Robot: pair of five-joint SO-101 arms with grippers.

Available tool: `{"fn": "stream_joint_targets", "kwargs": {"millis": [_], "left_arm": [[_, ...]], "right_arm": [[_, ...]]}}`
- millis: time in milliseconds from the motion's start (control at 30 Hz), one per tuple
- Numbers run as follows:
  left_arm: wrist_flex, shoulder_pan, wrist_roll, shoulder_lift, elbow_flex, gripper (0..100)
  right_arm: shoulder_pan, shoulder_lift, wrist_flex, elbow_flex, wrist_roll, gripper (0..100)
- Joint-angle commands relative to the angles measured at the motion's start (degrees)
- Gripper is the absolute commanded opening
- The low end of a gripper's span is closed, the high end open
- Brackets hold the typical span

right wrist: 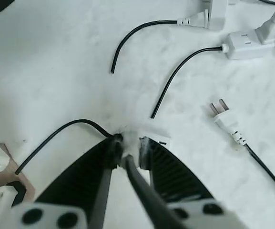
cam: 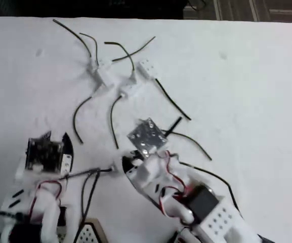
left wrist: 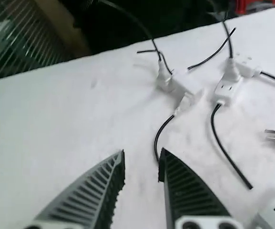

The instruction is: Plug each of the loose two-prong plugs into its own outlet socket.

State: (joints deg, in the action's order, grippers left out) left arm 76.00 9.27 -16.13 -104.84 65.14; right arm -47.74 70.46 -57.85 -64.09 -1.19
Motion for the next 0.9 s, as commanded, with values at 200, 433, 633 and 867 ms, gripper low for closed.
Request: {"fn": "stream_joint_targets", "kwargs": {"millis": [200, 433, 633, 867], "left_arm": [[-21.0, 11.0, -0.3, 0.3, 25.3, 14], [-21.6, 11.0, -0.3, 0.3, 25.9, 14], [-21.6, 11.2, -0.3, 0.3, 26.1, 14], [-21.6, 11.3, -0.3, 0.3, 26.2, 14]], "right_arm": [[5.7, -24.8, 10.2, 4.7, -0.6, 1.7], [8.4, -35.1, 10.2, 10.2, -5.3, 1.7], [8.4, -38.5, 11.3, 11.5, -6.3, 1.7], [8.4, -42.4, 14.4, 11.3, -6.7, 1.7]]}}
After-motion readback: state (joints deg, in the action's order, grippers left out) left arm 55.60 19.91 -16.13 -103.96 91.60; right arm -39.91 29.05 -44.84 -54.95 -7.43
